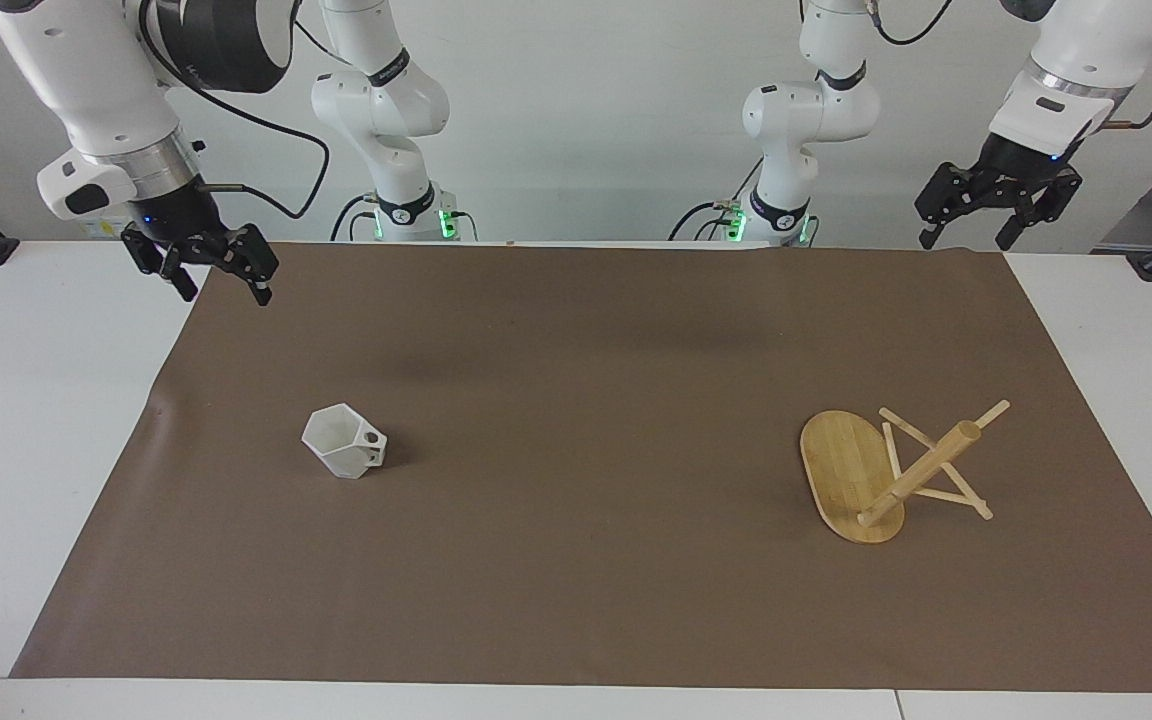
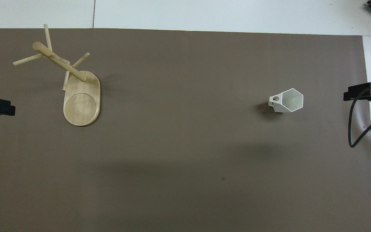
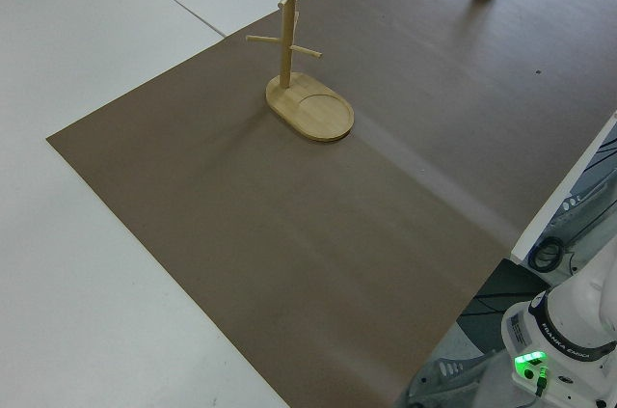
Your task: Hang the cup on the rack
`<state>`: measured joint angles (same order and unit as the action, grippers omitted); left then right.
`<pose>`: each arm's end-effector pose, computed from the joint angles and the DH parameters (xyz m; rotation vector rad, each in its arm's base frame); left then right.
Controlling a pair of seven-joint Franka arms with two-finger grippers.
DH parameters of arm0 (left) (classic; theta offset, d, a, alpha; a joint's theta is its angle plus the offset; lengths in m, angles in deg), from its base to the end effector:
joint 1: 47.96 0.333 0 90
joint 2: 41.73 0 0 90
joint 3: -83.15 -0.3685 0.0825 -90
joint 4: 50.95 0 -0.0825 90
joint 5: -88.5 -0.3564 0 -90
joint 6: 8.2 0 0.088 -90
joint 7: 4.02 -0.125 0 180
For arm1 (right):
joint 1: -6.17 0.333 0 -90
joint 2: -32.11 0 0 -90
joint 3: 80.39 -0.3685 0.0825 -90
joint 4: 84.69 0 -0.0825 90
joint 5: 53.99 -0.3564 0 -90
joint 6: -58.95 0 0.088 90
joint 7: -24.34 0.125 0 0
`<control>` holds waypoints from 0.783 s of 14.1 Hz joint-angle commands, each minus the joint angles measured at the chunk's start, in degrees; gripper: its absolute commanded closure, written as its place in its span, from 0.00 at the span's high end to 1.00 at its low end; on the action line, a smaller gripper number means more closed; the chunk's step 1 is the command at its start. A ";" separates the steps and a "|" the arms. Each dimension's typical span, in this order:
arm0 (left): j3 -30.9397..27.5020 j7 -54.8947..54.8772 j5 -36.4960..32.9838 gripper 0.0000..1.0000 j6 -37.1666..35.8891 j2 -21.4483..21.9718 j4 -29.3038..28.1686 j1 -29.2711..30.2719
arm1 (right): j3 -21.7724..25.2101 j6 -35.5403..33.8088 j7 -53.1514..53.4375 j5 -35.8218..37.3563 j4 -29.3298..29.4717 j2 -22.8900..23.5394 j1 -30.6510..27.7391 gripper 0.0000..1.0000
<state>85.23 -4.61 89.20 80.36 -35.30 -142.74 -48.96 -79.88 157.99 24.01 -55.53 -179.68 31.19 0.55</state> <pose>0.4833 -0.0289 0.6996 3.1294 -0.1011 0.0870 0.5337 -0.0544 0.6429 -3.1124 0.1625 -0.1374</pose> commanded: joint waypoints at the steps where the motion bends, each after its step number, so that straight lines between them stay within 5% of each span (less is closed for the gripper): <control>1: 0.21 0.50 -0.35 1.00 -0.85 1.04 -0.59 0.48 | -0.33 0.55 -0.03 -0.13 -1.43 -1.27 -0.62 1.00; 11: 0.38 0.41 -0.35 1.00 -1.03 1.12 -0.59 0.21 | -0.33 -0.33 -0.47 -0.13 -1.43 -1.27 -0.53 1.00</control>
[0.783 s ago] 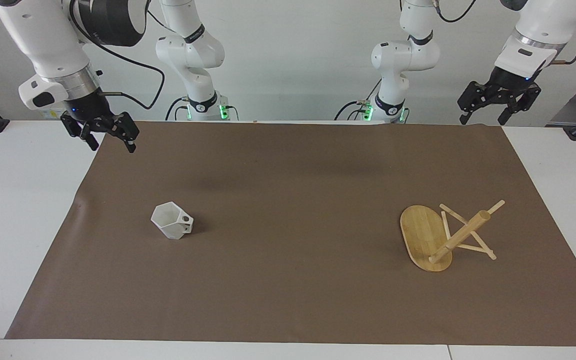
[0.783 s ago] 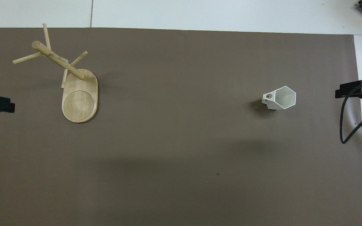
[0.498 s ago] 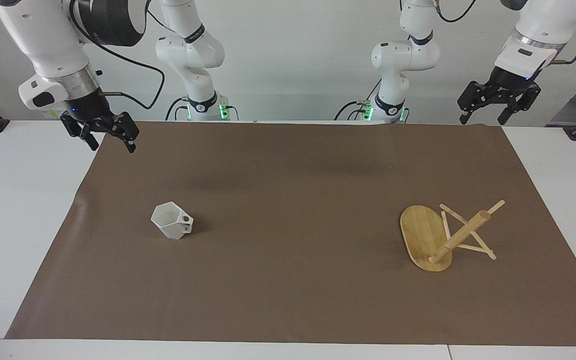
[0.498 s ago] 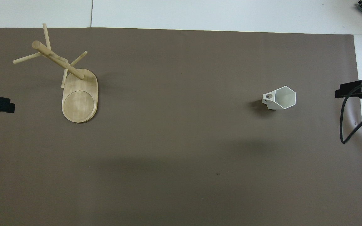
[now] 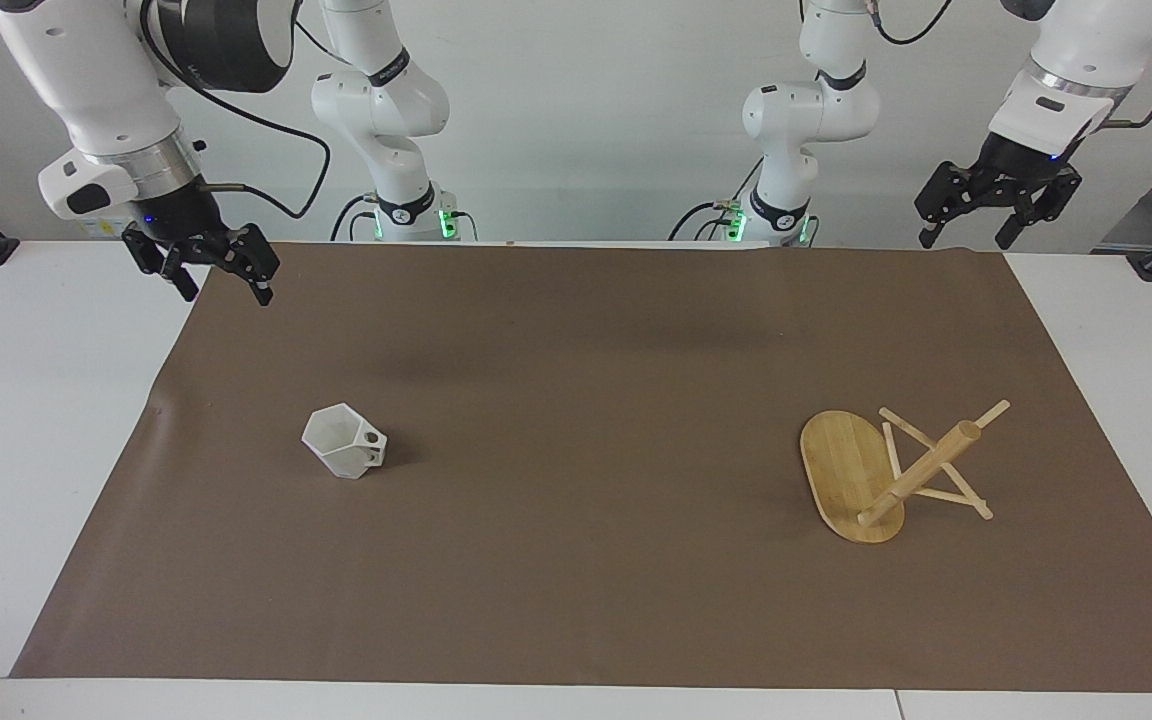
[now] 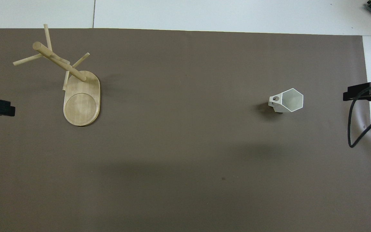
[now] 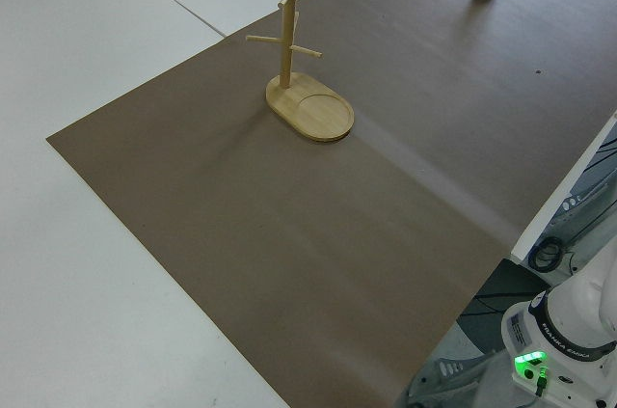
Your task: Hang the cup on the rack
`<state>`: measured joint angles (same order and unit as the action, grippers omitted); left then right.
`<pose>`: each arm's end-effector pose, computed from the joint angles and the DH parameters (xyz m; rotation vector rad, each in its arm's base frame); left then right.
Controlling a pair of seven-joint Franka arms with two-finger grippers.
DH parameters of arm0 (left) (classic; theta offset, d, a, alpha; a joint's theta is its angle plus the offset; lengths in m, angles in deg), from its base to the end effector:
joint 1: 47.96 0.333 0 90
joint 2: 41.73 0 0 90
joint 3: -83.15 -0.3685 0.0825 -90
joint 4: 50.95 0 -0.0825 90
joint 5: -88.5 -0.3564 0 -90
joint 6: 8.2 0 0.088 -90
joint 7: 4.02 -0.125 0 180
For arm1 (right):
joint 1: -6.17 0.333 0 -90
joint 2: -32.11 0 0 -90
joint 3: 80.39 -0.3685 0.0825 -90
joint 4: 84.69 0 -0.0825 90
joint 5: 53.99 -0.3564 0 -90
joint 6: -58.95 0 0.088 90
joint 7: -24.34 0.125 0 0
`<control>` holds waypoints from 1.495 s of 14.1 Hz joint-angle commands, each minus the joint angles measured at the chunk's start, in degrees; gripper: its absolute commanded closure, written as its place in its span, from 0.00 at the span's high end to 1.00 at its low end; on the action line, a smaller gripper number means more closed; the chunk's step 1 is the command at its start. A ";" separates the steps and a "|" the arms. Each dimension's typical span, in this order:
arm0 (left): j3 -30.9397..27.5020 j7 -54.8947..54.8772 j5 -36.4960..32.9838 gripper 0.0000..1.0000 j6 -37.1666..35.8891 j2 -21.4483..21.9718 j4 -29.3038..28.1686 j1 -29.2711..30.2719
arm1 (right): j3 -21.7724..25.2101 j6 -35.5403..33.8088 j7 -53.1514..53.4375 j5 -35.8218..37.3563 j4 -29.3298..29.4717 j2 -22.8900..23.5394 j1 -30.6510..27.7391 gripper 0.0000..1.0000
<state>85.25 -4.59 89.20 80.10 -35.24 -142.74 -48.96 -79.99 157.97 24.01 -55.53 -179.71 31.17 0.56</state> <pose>0.4823 -0.0291 0.6996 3.1297 -0.1011 0.0816 0.5336 -0.0533 0.6428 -3.1125 0.1592 -0.1365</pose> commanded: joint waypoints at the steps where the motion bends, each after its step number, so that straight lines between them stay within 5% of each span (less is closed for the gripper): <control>1: 0.36 0.31 -0.35 1.00 -0.94 1.15 -0.76 0.12 | -0.22 -0.66 -0.47 -0.13 -1.49 -1.43 -0.63 1.00; 10: 0.36 0.13 -0.35 1.00 -2.52 1.24 -0.94 0.30 | -0.05 7.68 -2.49 -0.04 -7.46 -1.26 -0.63 1.00; 21: 0.36 0.39 -0.35 1.00 -2.52 1.33 -0.94 0.39 | -0.22 21.12 -0.56 -0.04 -8.34 10.95 2.35 1.00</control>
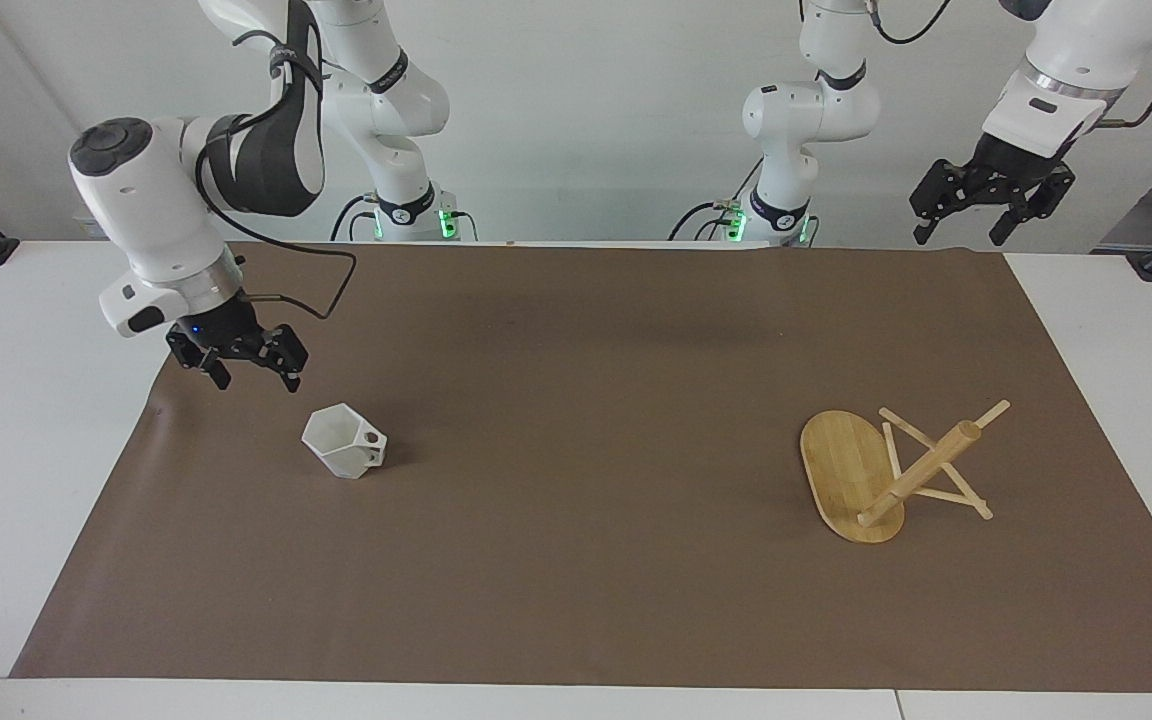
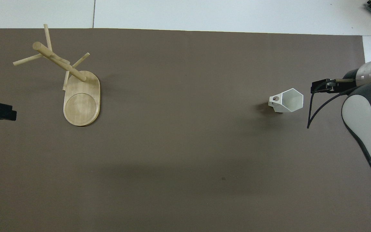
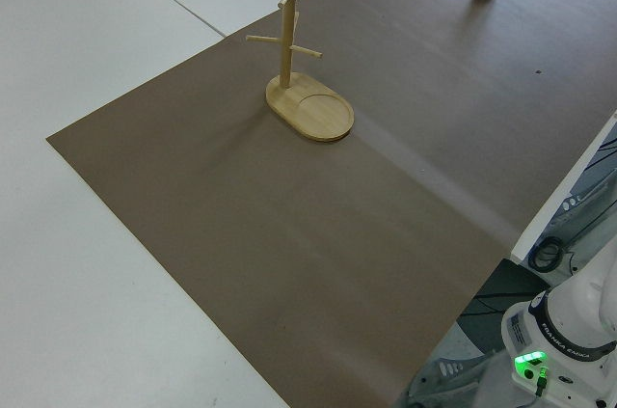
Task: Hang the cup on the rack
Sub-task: 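Reach the right gripper to the white cup's handle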
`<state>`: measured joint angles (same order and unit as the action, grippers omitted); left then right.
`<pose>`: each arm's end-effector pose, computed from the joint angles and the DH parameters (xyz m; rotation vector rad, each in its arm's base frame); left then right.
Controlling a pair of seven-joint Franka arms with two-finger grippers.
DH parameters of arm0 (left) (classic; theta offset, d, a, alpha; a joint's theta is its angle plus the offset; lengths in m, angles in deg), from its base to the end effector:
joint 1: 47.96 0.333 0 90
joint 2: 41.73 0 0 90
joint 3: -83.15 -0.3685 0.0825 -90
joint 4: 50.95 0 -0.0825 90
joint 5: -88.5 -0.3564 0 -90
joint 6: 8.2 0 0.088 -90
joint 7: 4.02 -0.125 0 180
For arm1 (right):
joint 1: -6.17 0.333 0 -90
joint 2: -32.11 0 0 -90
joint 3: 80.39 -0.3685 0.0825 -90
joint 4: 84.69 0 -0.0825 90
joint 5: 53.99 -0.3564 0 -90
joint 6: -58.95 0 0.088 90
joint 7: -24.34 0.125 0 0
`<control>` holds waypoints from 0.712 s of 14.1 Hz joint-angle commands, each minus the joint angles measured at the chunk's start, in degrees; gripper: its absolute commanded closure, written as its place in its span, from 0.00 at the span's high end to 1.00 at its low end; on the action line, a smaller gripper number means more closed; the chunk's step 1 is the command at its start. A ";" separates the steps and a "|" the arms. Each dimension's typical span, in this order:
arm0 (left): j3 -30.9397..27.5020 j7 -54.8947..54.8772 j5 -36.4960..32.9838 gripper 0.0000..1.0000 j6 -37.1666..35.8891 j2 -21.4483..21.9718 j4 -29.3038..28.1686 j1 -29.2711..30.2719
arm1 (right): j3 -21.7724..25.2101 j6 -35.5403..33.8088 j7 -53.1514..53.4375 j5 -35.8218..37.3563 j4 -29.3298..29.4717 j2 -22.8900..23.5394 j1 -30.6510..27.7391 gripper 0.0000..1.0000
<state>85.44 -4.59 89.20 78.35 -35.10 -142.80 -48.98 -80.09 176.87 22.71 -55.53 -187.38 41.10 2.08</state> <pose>0.4776 -0.0308 0.6975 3.1314 -0.1071 0.0359 0.6002 -0.0440 0.5144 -3.1177 0.0925 -0.1717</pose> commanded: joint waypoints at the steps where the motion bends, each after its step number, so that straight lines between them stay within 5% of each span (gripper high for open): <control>1: 0.17 0.39 -0.35 1.00 -0.77 1.19 -0.97 0.40 | -0.13 3.63 0.75 0.04 -1.45 1.73 0.84 1.00; 10: 0.08 0.39 -0.43 1.00 -0.77 1.19 -0.97 0.75 | -0.13 10.49 0.66 0.13 -8.05 3.32 1.19 1.00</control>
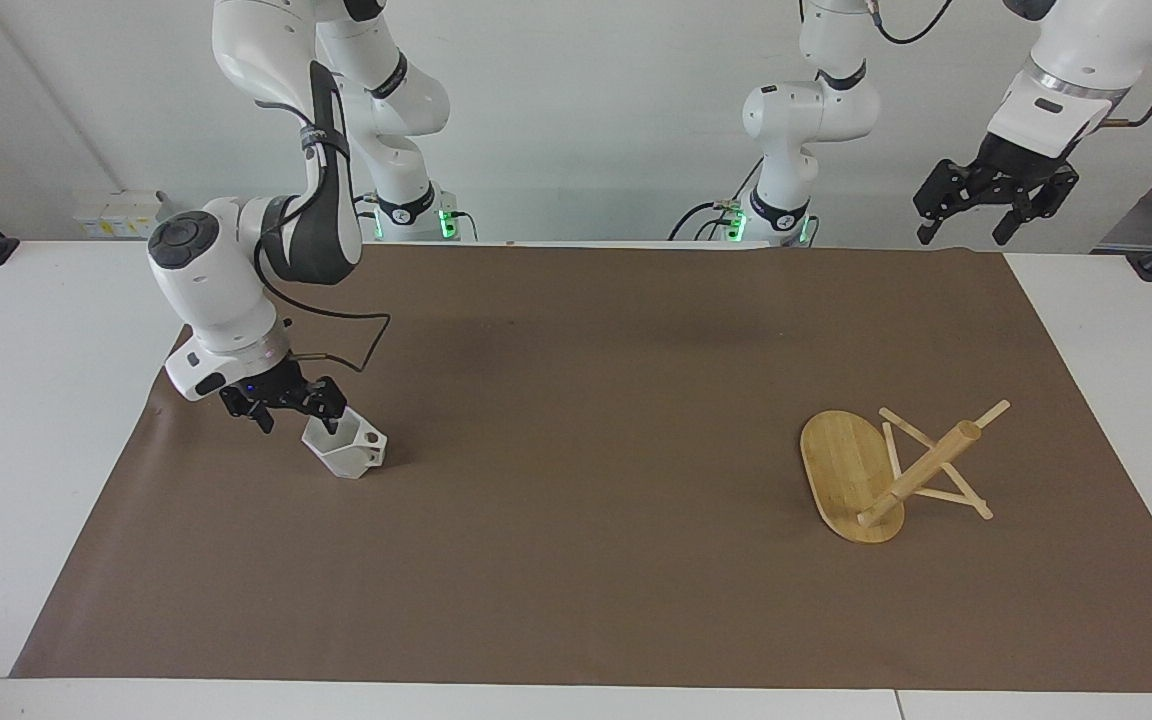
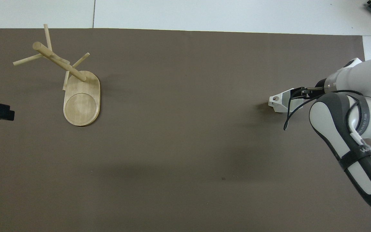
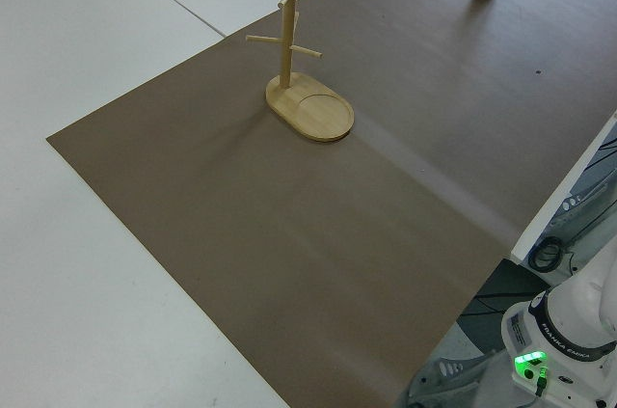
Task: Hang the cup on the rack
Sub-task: 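Reach the right gripper to the white cup's handle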
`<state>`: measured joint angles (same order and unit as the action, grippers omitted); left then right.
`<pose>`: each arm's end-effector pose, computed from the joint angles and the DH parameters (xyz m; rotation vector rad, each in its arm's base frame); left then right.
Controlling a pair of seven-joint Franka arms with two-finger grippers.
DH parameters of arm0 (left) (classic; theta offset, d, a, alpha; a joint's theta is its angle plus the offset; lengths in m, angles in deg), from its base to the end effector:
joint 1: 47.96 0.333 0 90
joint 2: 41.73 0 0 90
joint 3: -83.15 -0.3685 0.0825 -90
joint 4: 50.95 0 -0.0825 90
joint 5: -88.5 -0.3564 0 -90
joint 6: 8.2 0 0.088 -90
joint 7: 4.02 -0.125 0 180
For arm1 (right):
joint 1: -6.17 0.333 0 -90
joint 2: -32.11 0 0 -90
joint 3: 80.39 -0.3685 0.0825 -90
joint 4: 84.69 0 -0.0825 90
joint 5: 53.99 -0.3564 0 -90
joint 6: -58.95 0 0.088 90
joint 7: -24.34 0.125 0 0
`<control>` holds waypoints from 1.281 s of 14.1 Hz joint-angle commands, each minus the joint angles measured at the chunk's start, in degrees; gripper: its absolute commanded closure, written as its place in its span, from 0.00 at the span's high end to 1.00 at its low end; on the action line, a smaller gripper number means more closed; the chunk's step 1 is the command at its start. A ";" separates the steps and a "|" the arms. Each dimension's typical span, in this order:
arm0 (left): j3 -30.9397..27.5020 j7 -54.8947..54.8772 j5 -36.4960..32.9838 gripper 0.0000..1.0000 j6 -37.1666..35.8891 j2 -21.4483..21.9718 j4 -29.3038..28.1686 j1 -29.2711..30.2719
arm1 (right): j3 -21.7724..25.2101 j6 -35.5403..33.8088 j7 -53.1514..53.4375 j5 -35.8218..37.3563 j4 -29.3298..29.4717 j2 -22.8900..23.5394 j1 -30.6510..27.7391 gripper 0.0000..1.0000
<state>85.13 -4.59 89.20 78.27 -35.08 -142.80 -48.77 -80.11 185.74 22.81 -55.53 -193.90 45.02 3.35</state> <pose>0.4776 -0.0262 0.6976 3.1314 -0.0929 0.0344 0.6055 -0.0313 0.4367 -3.1205 0.0662 -0.1285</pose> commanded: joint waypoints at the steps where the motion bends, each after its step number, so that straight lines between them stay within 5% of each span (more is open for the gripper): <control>1: 0.40 0.39 -0.43 1.00 -0.69 1.17 -0.88 0.55 | -0.11 1.71 0.56 0.13 -1.88 -0.43 -0.17 1.00; 15: 0.31 0.30 -0.43 1.00 -3.24 1.79 -1.23 0.64 | -0.11 2.58 8.39 0.04 -3.72 -0.87 -0.70 1.00; 18: 0.22 0.39 -0.61 1.00 -4.38 1.96 -1.32 0.72 | -0.19 2.32 8.30 0.13 -3.99 -1.04 -0.17 0.73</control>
<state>85.15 -4.59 89.20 75.20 -34.71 -142.84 -48.58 -80.03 186.35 30.58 -55.53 -196.10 45.02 3.13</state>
